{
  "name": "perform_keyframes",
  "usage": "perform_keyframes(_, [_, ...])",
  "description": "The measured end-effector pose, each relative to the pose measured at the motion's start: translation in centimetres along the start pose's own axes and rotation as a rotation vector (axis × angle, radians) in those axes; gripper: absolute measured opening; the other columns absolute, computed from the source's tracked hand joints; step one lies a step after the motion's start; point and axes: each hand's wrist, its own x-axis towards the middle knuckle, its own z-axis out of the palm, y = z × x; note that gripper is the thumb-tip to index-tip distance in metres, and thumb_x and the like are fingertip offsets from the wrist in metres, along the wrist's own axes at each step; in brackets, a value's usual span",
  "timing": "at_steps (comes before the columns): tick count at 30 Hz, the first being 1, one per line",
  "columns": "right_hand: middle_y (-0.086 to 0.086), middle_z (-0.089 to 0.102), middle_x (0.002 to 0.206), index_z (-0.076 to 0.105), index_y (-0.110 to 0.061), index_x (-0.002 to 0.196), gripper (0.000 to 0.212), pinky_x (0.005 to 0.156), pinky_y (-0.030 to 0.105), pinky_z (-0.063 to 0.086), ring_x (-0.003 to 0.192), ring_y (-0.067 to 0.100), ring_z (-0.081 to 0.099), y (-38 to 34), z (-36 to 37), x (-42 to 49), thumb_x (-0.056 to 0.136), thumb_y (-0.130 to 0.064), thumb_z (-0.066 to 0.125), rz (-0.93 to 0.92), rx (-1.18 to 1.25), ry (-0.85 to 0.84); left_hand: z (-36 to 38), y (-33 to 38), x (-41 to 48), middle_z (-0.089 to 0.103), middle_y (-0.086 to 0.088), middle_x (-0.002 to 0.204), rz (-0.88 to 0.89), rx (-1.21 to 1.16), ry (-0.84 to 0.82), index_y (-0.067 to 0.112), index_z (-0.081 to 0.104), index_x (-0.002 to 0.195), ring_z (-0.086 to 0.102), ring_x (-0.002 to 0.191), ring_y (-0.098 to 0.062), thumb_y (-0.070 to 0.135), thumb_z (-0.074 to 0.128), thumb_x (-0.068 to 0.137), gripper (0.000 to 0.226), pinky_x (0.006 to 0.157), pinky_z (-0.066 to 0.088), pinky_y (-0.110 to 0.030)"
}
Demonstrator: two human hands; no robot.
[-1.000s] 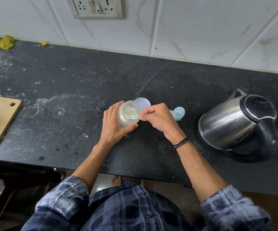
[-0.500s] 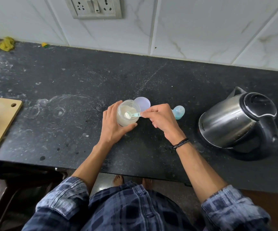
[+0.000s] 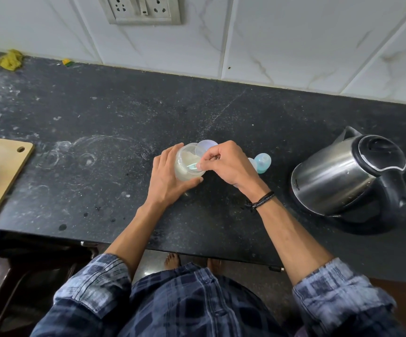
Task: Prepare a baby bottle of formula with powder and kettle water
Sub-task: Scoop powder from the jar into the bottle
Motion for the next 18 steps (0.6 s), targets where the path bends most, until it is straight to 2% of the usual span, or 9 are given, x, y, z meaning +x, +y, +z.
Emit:
perform_keyframes(4, [-0.018, 0.059, 0.048, 0.078, -0.011, 0.075, 0.014, 0.058, 0.018, 0.034, 0.045, -0.004, 0.052, -0.1, -0.39, 0.05, 0.086, -0.004, 0.083, 0.111, 0.214, -0.055, 0.23, -0.15, 0.22, 0.049, 0.003, 0.147, 0.04, 0.027, 0.004, 0.019, 0.046, 0.148, 0.034, 0.128, -0.007, 0.045, 0.091, 0.067, 0.097, 0.11, 0.032, -0.033])
perform_keyframes(8, [0.006, 0.051, 0.058, 0.078, 0.005, 0.084, 0.008, 0.047, 0.026, 0.029, 0.052, 0.014, 0.038, -0.23, -0.48, -0.37, 0.086, -0.002, 0.082, 0.188, 0.379, -0.028, 0.33, -0.3, 0.35, 0.049, 0.003, 0.147, 0.044, 0.032, 0.005, 0.019, 0.045, 0.149, 0.035, 0.128, -0.009, 0.044, 0.093, 0.066, 0.099, 0.11, 0.03, -0.031])
perform_keyframes(11, [0.004, 0.052, 0.059, 0.079, 0.004, 0.087, 0.009, 0.045, 0.022, 0.032, 0.05, 0.011, 0.04, -0.08, -0.43, -0.52, 0.085, -0.004, 0.083, 0.234, 0.439, 0.024, 0.32, -0.37, 0.43, 0.047, 0.005, 0.148, 0.014, 0.019, -0.008, 0.021, 0.044, 0.15, 0.034, 0.128, -0.008, 0.046, 0.092, 0.066, 0.1, 0.111, 0.028, -0.029])
perform_keyframes(15, [-0.002, 0.053, 0.053, 0.081, -0.001, 0.087, 0.008, 0.042, 0.019, 0.036, 0.043, 0.006, 0.043, 0.42, -0.53, -0.58, 0.084, -0.008, 0.084, 0.321, 0.518, 0.097, 0.18, -0.27, 0.26, 0.041, 0.014, 0.144, -0.031, -0.038, -0.007, 0.022, 0.042, 0.149, 0.025, 0.123, 0.008, 0.057, 0.081, 0.064, 0.101, 0.112, 0.027, -0.031])
perform_keyframes(18, [-0.006, 0.055, 0.048, 0.081, -0.002, 0.089, 0.011, 0.039, 0.016, 0.037, 0.039, 0.003, 0.044, 0.57, -0.71, -0.54, 0.085, -0.012, 0.083, 0.388, 0.547, 0.141, 0.16, -0.3, 0.13, 0.041, 0.014, 0.145, -0.042, -0.066, -0.015, 0.023, 0.042, 0.149, 0.03, 0.129, 0.002, 0.062, 0.077, 0.062, 0.1, 0.114, 0.024, -0.028])
